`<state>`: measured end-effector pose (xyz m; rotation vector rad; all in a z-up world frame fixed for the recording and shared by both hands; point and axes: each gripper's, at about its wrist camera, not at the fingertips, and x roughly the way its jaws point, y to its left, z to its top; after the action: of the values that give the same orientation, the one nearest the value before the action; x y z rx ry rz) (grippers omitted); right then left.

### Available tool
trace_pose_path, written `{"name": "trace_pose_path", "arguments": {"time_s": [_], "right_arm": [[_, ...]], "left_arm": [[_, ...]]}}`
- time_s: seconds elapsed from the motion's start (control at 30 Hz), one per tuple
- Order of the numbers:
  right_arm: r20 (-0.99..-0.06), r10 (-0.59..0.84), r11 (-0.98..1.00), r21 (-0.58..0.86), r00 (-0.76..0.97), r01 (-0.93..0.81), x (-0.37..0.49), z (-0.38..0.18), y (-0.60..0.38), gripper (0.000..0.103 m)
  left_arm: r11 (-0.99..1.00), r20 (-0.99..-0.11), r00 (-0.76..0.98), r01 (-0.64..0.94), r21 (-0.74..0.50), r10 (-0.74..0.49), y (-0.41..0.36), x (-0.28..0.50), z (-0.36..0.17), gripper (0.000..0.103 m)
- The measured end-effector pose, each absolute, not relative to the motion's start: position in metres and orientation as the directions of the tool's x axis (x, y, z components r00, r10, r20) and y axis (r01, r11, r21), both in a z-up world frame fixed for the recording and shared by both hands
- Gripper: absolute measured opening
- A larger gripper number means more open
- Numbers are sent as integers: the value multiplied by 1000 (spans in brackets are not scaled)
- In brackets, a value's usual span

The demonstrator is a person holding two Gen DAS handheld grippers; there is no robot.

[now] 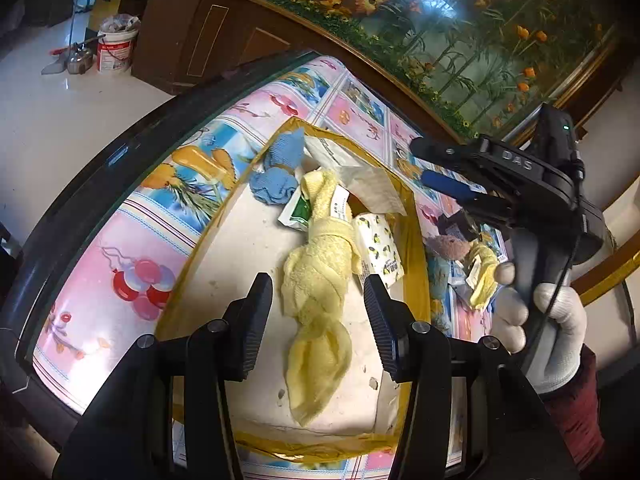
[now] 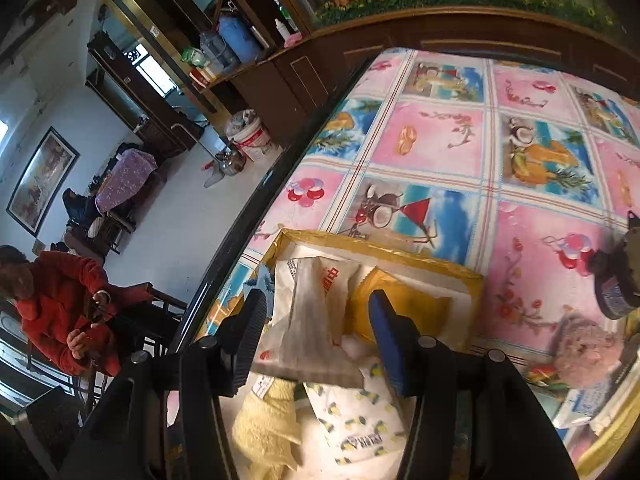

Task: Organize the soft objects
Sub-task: 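Carry the yellow towel and white paper bag into the tray and release both, then grasp the blue cartoon wet-wipe pack with the right gripper and set it down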

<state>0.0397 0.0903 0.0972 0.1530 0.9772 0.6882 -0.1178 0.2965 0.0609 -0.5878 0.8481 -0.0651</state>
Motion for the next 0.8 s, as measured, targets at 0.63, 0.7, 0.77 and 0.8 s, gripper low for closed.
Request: {"name": "trace_pose_path", "arguments": {"time_s": [0.63,0.7,0.77,0.8], "right_arm": [[-738,373,926,335,563,-175,2,72,-147,85],[-726,389,920,342,567,-194,3,73,-142,85],[-704,417,909,333,575,-252,0,79,-126,85],[-696,435,900,324,571,-291,-1,82,-116,85]], "left_arm": [[905,-725,576,65,-420,-378,154,-104,64,48],[907,-726,569,88,-412,-385,143,-104,65,48],[906,-726,566,98,-411,-390,137,-105,66,48],[906,-726,566,98,-413,-392,135,-106,66,48]]}}
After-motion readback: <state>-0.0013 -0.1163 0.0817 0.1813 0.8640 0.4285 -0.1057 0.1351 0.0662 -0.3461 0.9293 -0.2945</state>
